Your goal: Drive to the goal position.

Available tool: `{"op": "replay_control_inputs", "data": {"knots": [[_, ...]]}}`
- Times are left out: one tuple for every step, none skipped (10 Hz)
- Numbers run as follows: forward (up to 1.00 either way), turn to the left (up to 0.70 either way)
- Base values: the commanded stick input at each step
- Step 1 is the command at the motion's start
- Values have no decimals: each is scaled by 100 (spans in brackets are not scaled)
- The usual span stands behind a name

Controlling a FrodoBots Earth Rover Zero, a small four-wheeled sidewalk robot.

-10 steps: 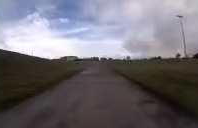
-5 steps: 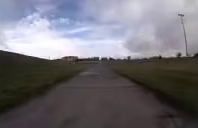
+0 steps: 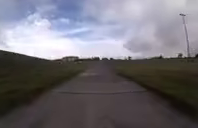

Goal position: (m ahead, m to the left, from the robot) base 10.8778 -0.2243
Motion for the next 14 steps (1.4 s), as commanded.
{"op": "replay_control_inputs", "data": {"knots": [[100, 0], [100, 0], [100, 0], [100, 0], [100, 0], [100, 0], [100, 0], [100, 0], [100, 0], [100, 0], [100, 0], [100, 0], [100, 0], [100, 0]]}}
